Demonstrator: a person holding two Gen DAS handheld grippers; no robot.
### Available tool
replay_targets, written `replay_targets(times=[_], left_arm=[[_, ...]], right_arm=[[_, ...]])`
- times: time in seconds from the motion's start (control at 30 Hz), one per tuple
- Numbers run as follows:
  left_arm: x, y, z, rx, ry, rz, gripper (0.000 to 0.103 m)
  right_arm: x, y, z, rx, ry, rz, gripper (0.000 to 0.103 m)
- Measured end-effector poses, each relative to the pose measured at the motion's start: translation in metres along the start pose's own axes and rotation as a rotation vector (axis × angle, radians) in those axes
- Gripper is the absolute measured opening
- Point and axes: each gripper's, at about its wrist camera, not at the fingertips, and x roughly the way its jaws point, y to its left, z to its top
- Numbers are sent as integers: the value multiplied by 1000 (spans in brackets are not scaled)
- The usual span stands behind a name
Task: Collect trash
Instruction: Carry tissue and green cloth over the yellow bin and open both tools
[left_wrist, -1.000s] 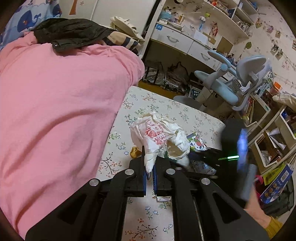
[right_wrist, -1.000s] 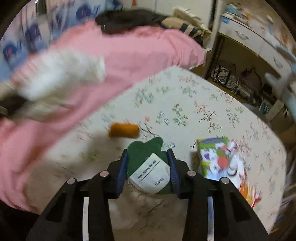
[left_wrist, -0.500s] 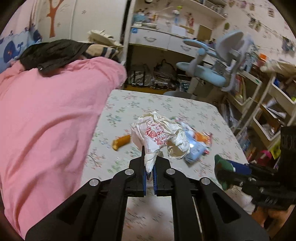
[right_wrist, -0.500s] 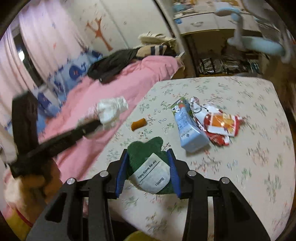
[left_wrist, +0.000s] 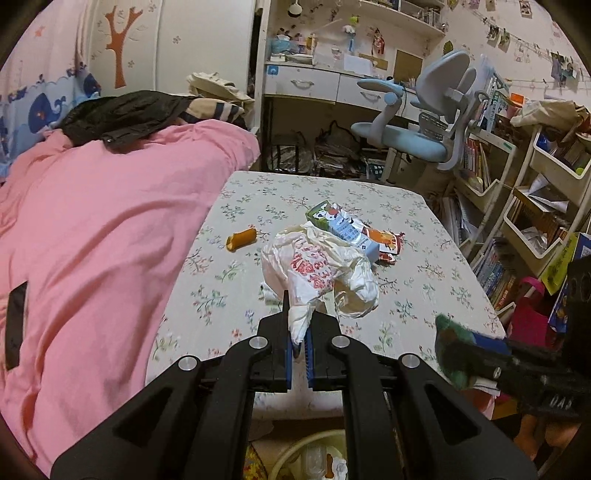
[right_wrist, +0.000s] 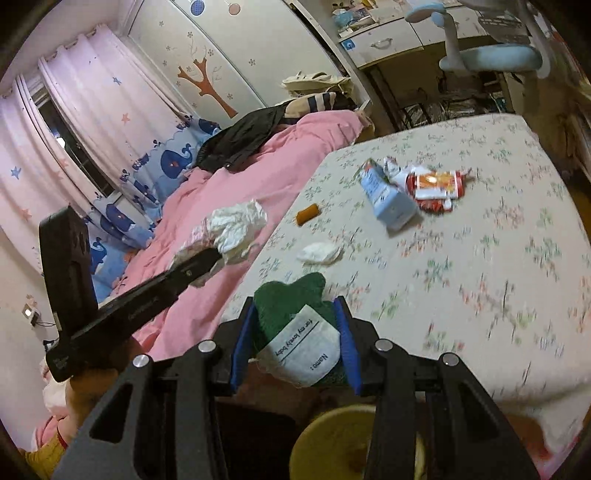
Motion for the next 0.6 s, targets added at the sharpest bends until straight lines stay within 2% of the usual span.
replay_targets(times=[0.43, 0.53, 0.6], left_arm=[[-39, -30, -28, 49, 2, -5, 5], [-43, -32, -35, 52, 14, -8, 5], [-45, -32, -41, 54, 24, -7, 5]], right_arm=[[3, 6, -76, 64, 146, 13, 44], [9, 6, -95, 72, 202, -20, 52], [10, 4, -102, 84, 210, -44, 62]])
